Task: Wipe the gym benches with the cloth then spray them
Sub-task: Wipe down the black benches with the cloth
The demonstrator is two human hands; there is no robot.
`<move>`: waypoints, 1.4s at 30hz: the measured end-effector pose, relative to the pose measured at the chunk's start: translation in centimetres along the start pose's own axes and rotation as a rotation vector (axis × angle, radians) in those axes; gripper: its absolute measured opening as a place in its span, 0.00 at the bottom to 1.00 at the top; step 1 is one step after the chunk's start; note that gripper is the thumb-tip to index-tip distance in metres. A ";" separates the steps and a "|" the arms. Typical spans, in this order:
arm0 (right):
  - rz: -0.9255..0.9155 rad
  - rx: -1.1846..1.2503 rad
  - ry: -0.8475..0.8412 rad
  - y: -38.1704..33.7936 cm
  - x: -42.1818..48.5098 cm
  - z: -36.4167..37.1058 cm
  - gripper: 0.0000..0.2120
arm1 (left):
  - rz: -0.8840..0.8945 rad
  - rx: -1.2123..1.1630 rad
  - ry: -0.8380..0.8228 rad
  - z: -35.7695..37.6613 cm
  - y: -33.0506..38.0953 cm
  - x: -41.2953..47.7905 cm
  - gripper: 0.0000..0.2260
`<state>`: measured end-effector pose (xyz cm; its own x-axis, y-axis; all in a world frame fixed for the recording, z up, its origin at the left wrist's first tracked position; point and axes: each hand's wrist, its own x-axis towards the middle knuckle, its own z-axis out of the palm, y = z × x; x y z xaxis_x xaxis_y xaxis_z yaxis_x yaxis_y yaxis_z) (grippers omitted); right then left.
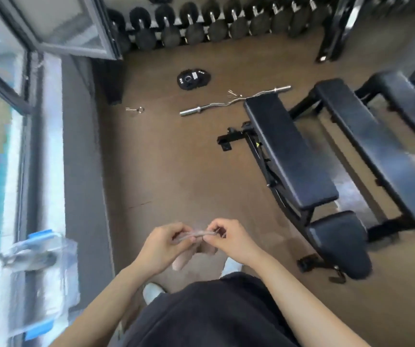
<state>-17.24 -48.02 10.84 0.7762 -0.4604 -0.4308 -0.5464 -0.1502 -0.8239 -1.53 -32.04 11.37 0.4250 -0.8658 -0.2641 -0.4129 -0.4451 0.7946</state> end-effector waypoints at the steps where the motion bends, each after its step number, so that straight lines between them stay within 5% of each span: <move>1: 0.019 0.019 0.035 1.4 -0.7 -1.8 0.07 | 0.004 0.038 -0.033 1.2 1.0 1.3 0.07; 6: 0.122 0.090 0.184 8.8 -3.5 -10.5 0.09 | 0.007 0.146 -0.225 7.7 6.2 7.5 0.06; 10: 0.177 0.136 0.327 13.6 -5.8 -16.3 0.09 | 0.078 0.164 -0.315 13.1 9.5 12.1 0.15; 15: 0.277 0.185 0.537 19.0 -9.4 -20.7 0.10 | 0.113 0.172 -0.448 20.5 13.8 17.2 0.05; 20: 0.476 0.121 0.713 25.4 -13.2 -23.5 0.05 | 0.194 0.257 -0.636 28.6 17.0 23.0 0.12; 29: 0.875 0.359 0.989 35.2 -15.4 -30.8 0.04 | 0.282 0.339 -0.928 47.4 25.6 34.0 0.05; 38: 1.045 0.544 1.387 46.6 -16.2 -37.7 0.02 | 0.432 0.378 -1.044 65.2 30.7 40.1 0.04; 42: 1.107 0.550 1.400 51.8 -14.3 -35.1 0.03 | 0.519 0.443 -1.010 70.6 27.3 41.0 0.04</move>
<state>-67.74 -79.95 -12.76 -0.7599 -0.4751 -0.4437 -0.1864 0.8131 -0.5515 -52.23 -95.86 -16.34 -0.6085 -0.6645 -0.4337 -0.6706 0.1384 0.7288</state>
